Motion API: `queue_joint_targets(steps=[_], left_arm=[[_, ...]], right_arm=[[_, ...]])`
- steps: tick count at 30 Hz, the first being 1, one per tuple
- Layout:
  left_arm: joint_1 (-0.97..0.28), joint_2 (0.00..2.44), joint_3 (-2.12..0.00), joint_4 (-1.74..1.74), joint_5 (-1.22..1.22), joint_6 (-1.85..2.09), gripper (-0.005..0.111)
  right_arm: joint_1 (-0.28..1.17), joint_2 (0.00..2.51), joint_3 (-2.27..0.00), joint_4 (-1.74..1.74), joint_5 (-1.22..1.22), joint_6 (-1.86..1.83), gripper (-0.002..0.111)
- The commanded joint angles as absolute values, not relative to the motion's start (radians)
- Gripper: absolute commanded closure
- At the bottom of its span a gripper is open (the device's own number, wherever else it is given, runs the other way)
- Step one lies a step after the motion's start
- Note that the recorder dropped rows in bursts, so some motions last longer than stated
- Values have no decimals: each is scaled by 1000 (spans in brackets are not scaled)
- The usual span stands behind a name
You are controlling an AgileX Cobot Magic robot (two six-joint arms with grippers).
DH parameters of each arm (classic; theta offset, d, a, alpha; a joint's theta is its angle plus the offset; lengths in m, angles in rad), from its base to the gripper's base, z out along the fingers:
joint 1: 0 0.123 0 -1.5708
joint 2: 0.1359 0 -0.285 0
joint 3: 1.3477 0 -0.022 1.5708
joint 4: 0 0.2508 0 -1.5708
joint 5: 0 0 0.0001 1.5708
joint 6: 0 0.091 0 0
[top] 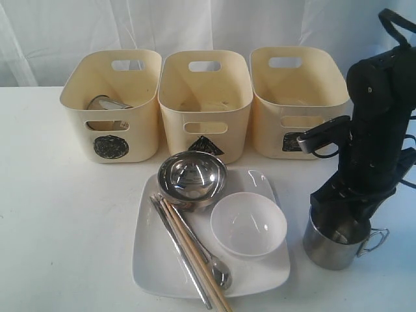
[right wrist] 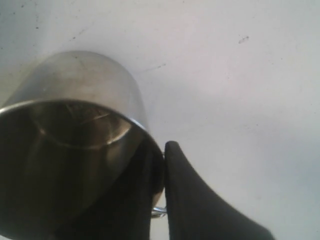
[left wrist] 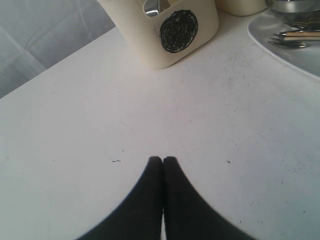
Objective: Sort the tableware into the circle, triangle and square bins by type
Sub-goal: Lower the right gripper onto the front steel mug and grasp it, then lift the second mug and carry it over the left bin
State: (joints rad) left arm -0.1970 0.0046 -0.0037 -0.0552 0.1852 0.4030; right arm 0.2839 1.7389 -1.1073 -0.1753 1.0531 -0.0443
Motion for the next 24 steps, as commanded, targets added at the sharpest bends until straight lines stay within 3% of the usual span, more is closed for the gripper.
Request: queue_joint_targets(steps=[1,24], left_arm=[[-201,0,0,-58,183,401,107],[-201,0,0,-58,183,401,107]], right_arm=[[278,1739,-1104,-175,1050,-41,108],[278,1575,-1106,-130,1020,-51,108]])
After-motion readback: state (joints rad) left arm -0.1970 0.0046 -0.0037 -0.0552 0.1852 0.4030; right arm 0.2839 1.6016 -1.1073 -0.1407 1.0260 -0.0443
